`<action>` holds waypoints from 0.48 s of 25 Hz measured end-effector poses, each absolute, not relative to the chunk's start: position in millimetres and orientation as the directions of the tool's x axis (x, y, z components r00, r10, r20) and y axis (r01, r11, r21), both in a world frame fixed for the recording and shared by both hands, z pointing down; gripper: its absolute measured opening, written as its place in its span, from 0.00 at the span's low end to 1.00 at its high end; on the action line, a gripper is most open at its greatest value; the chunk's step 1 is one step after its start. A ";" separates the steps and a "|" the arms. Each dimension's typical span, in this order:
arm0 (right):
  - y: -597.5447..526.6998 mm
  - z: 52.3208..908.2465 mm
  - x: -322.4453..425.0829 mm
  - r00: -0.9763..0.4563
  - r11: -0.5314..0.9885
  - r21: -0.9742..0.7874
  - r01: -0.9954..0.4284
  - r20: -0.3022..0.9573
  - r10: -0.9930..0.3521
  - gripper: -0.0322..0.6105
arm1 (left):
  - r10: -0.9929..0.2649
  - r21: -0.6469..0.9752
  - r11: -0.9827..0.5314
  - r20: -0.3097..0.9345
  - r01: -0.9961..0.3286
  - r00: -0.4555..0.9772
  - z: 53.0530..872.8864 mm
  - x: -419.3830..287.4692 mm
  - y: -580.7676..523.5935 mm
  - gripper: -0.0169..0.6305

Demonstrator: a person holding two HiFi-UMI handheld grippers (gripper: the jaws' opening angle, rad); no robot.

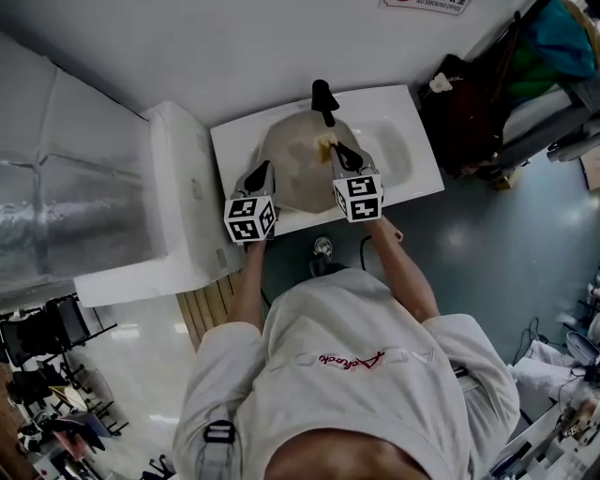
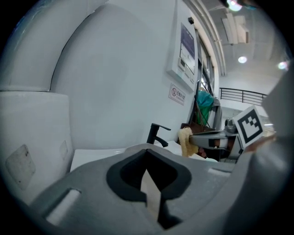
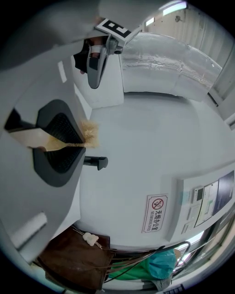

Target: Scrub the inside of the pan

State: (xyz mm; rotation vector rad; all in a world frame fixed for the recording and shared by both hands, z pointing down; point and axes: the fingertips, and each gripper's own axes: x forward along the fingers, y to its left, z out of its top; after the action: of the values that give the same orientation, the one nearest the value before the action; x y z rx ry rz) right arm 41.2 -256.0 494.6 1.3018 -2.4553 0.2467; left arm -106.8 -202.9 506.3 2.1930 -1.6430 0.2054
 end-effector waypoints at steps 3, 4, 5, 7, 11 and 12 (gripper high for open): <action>-238.4 492.1 42.4 -0.501 0.547 0.015 -0.837 0.381 -0.777 0.10 | -0.887 0.225 -0.248 0.338 -0.942 0.315 504.0 -109.9 -189.7 0.03; -232.9 491.3 42.9 -0.495 0.541 0.015 -0.841 0.380 -0.781 0.10 | -0.887 0.226 -0.253 0.334 -0.941 0.319 502.4 -111.0 -185.7 0.03; -227.1 490.9 43.3 -0.489 0.534 0.016 -0.845 0.380 -0.785 0.10 | -0.887 0.225 -0.259 0.331 -0.939 0.324 500.6 -111.8 -181.4 0.03; -215.9 490.1 44.9 -0.477 0.521 0.017 -0.853 0.377 -0.794 0.10 | -0.885 0.223 -0.274 0.322 -0.936 0.336 496.7 -111.7 -172.9 0.02; -199.3 485.3 47.8 -0.459 0.500 0.025 -0.866 0.358 -0.813 0.10 | -0.886 0.217 -0.298 0.299 -0.930 0.354 489.8 -109.6 -158.6 0.03; -195.4 483.8 48.5 -0.455 0.495 0.027 -0.869 0.352 -0.818 0.10 | -0.886 0.217 -0.303 0.295 -0.928 0.358 488.7 -109.1 -154.9 0.03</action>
State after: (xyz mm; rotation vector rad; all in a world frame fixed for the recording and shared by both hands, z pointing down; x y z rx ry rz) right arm 48.5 -195.4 483.8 1.4176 -2.4246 0.2242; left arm -109.1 -154.9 488.7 2.2790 -1.5957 0.1688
